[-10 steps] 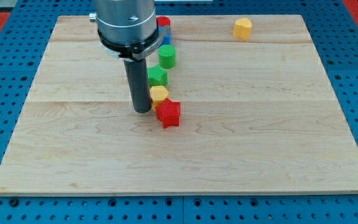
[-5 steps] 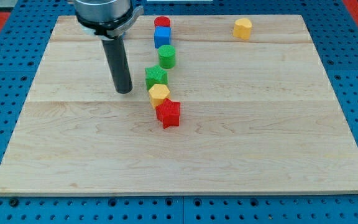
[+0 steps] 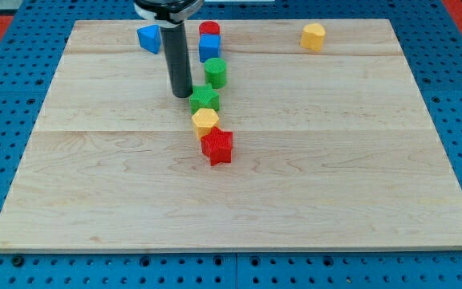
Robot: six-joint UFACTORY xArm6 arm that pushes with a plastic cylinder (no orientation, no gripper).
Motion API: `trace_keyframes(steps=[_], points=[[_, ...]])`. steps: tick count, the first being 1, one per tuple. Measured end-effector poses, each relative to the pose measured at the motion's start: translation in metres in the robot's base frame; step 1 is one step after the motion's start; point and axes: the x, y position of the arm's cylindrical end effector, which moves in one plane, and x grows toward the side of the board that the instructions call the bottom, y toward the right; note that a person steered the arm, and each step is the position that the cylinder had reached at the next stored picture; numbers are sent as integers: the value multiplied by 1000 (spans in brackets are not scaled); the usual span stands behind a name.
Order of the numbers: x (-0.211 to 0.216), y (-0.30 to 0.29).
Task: Slide the blue cube above to the green circle
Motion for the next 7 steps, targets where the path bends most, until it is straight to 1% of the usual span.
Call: trace_keyframes(steps=[1,2,3,4,6,7], points=[[-7,-4],[-25,-18],[-67,-17],[-97,-15],[-101,12],[-98,14]])
